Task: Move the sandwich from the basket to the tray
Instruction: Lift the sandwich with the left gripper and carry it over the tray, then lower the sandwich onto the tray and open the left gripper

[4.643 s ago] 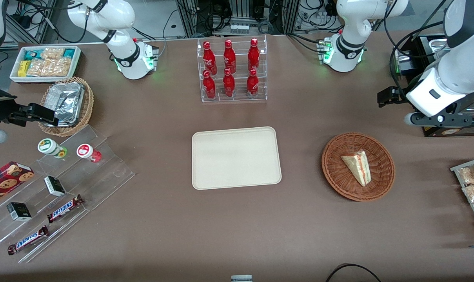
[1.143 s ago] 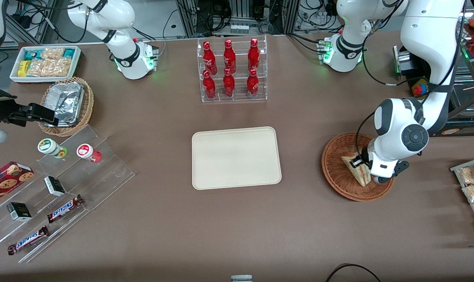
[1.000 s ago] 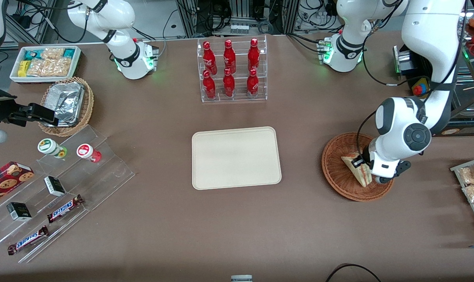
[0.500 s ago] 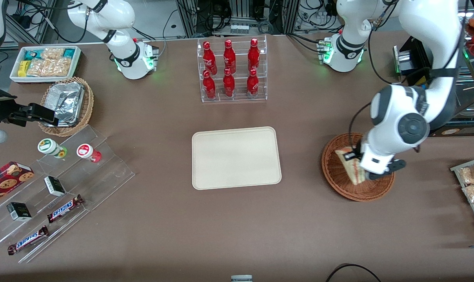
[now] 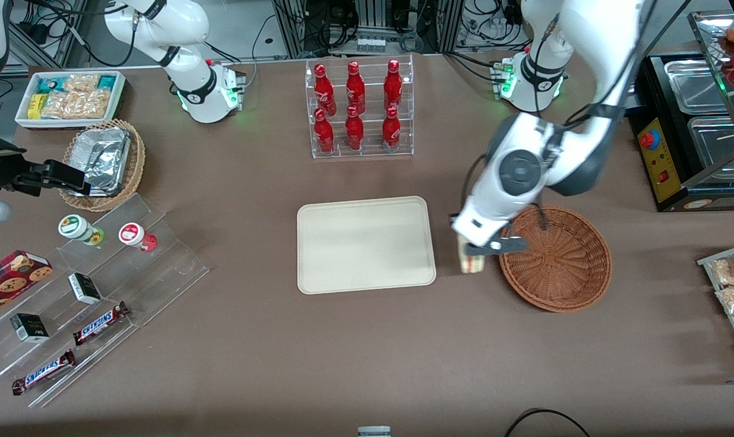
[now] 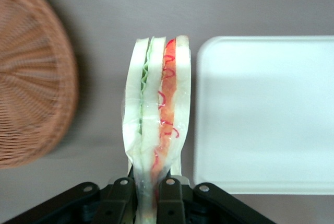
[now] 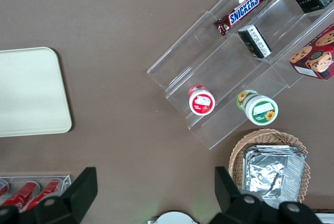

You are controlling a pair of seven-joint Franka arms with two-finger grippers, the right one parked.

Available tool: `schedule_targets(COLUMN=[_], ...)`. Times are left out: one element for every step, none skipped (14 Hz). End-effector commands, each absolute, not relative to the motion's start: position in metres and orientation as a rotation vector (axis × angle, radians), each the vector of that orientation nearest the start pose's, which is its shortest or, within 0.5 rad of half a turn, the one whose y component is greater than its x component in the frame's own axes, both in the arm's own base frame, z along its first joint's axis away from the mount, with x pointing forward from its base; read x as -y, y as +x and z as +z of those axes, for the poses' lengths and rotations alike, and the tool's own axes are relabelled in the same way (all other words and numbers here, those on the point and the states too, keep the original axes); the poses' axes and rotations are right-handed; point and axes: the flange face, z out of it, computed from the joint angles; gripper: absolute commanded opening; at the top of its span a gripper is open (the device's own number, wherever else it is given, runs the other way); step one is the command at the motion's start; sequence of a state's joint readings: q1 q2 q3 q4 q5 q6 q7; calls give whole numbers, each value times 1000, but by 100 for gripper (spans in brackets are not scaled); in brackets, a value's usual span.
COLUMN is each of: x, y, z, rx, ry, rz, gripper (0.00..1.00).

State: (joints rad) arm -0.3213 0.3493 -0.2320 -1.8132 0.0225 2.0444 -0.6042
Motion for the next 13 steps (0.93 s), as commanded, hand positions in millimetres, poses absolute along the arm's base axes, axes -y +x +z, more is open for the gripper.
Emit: schedule_targets(x=[373,391,411,429,446,463,475,486,496,504,512,520,523], y=[543,543,542,539,537,535,534,535,537,538,538,535,534], z=[328,322,313,306,298,292,289,285,281,276,269,265,261], rx=[66,76,85,89,103,106,106,120,140,160,179,179,185], ry=[-3131,-3147,-3155,-3153,-3151,-3155,-3163,-3171,-3178,-3181,-3187,-3194,-3194], rz=[241,264,292,303,315,318,314,313,310,311,326,333,341], gripper=[0,0,0,0,0,0,0,0,0,0,0,0,0])
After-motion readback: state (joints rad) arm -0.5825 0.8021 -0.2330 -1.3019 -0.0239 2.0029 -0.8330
